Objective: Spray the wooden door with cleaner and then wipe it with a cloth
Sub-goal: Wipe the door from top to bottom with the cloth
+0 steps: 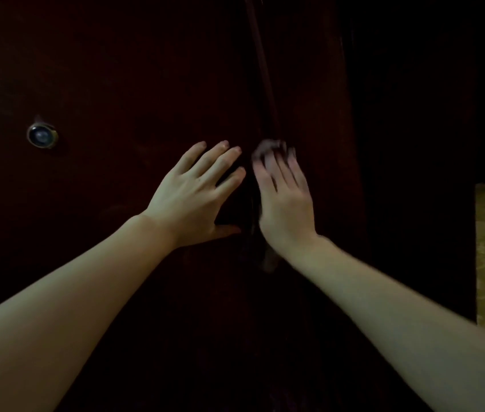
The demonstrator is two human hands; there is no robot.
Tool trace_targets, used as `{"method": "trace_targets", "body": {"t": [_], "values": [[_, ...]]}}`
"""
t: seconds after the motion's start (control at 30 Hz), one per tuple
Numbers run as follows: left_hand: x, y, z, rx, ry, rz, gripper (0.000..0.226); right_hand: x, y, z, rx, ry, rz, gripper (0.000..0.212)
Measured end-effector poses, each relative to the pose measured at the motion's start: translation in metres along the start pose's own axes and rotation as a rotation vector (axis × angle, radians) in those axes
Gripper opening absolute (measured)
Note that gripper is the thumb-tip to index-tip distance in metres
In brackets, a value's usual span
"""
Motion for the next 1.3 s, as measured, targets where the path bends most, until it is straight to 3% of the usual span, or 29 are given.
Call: {"method": "trace_targets", "body": {"t": [0.13,0.4,0.7,0.87,1.03,1.3], "values": [[0.007,-0.011,-0.006,0.037,-0.009,0.020,0.093,0.009,-0.042,0.002,-0.018,0.003,0.041,0.038],[0.006,-0.017,-0.002,0.098,-0.004,0.008,0.090,-0.022,0.140,0.028,0.073,-0.034,-0.188,0.036],[0.007,-0.022,0.000,0.095,-0.018,-0.011,0.091,0.003,-0.025,0.011,0.026,-0.066,0.011,0.036],[0.010,-0.025,0.002,0.110,-0.032,-0.009,0.091,-0.015,0.045,0.024,0.057,-0.075,0.054,0.034],[0.000,-0.037,0.015,0.102,-0.044,-0.061,0.104,-0.039,0.130,0.043,0.039,-0.060,-0.039,0.039],[0.003,-0.060,0.014,0.104,-0.005,-0.044,0.117,-0.005,0.002,0.042,-0.023,-0.123,0.177,0.037]]}}
Point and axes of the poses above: each hand's wrist, its own y-axis away from the middle knuckle, its own x-axis out of the back of the hand, z = x × y, the point moved 7 cm from there along -y, towards the middle knuckle, and after that the axes turned 6 degrees about -z, right-handed, at the moved point
